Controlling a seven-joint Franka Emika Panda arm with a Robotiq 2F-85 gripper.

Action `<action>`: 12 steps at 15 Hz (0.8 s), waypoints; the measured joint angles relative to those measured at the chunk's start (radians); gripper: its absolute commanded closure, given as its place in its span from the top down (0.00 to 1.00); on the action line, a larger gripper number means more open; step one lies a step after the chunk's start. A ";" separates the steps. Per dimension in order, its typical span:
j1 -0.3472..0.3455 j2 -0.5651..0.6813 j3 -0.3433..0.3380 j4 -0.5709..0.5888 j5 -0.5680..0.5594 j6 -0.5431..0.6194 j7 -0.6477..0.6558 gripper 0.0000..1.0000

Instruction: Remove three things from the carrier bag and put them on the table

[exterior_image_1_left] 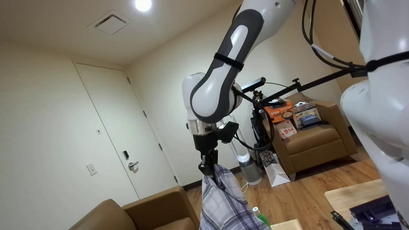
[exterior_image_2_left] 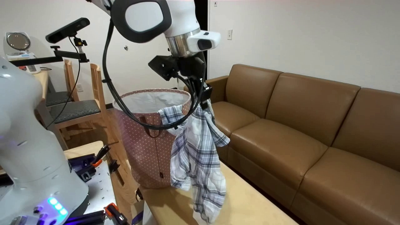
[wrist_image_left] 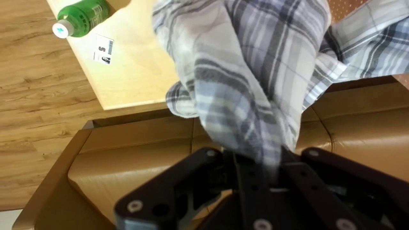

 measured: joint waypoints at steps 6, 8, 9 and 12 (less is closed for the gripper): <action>-0.124 0.181 0.094 -0.010 -0.191 0.297 0.234 0.01; -0.179 0.288 0.113 -0.006 -0.291 0.389 0.333 0.01; -0.198 0.340 0.117 0.001 -0.343 0.419 0.384 0.01; -0.214 0.483 0.113 0.041 -0.419 0.453 0.478 0.01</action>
